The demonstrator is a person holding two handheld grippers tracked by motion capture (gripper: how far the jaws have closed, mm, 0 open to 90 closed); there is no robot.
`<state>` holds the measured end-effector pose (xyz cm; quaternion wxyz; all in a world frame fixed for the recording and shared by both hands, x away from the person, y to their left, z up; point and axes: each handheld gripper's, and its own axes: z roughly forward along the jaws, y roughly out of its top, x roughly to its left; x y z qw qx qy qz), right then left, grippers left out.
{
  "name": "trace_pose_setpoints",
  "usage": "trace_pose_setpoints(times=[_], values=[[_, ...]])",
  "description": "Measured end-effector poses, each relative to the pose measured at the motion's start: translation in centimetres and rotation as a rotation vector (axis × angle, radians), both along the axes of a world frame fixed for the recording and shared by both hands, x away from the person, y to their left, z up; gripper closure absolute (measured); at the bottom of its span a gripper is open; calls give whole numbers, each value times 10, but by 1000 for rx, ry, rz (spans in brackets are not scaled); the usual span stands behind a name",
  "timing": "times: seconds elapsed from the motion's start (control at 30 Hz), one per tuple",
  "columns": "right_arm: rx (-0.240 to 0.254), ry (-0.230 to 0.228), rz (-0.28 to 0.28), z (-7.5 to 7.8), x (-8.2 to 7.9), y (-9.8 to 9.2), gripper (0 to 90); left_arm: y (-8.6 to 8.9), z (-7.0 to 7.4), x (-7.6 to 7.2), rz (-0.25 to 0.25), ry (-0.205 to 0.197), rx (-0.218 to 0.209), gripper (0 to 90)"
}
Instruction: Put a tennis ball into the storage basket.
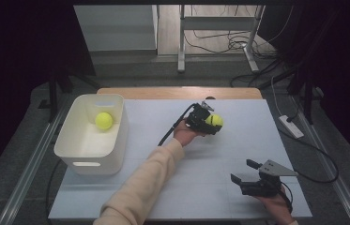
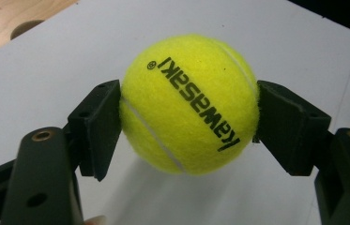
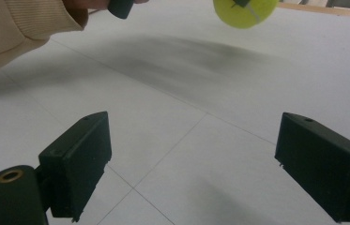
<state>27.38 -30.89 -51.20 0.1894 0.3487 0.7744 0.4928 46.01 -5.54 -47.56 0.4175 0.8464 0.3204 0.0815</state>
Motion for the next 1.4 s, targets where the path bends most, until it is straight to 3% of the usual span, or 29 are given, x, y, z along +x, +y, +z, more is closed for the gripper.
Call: trace_pose_setpoints(times=[0.43,1.4], values=[[-10,-2,1,0,1,1,110,23,9,-16,12,-21,-15,279],[-7,3,-6,-1,-1,-2,110,43,27,-38,7,-59,-51,278]])
